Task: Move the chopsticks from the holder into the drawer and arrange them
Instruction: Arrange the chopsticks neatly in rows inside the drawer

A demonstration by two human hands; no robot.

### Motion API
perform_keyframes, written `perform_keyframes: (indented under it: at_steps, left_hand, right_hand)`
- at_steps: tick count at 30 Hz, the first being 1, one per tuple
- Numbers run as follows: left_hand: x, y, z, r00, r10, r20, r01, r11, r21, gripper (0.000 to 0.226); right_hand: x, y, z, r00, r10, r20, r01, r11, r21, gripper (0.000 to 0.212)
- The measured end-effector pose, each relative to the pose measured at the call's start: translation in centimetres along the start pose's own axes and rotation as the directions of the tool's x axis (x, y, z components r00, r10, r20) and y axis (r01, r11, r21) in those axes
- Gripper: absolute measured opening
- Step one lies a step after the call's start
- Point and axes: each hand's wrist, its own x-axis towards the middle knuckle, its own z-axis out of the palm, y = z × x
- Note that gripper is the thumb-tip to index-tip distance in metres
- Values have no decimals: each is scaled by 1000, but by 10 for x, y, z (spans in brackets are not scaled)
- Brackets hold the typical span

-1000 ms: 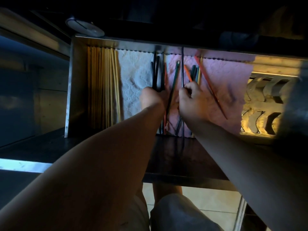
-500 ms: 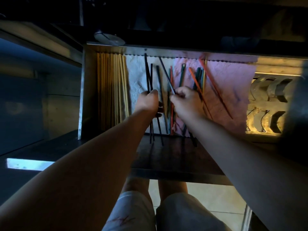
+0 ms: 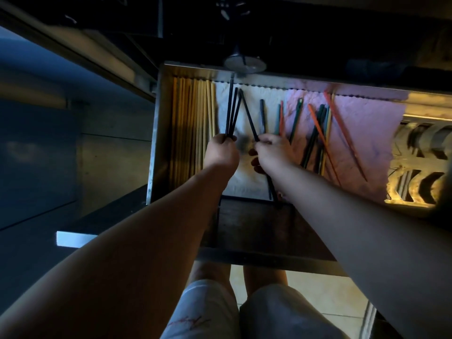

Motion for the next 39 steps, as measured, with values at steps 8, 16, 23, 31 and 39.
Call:
perform_keyframes:
  at_steps: [8, 16, 23, 31, 39]
  left_hand:
    - [7, -10, -6, 996, -51, 67, 53, 998, -26, 32]
    - [17, -13, -16, 997, 77, 20, -80, 964, 254, 33]
    - [21, -17, -25, 983, 183, 12, -175, 914, 366, 37]
    - [13, -12, -34, 971, 239, 16, -221, 869, 443, 30]
    - [12, -21, -42, 887, 350, 303, -427, 366, 827, 82]
  right_hand:
    - [4, 4, 16, 1000, 31, -3, -31, 998, -45, 21]
    - [12, 1, 25, 1000, -7, 5, 7, 987, -162, 19]
    - [16, -1, 28, 994, -88, -58, 67, 951, -303, 28]
    - [10, -4, 30, 985, -149, -93, 106, 927, -360, 25]
    - [3, -1, 37, 986, -166, -17, 145, 905, -399, 34]
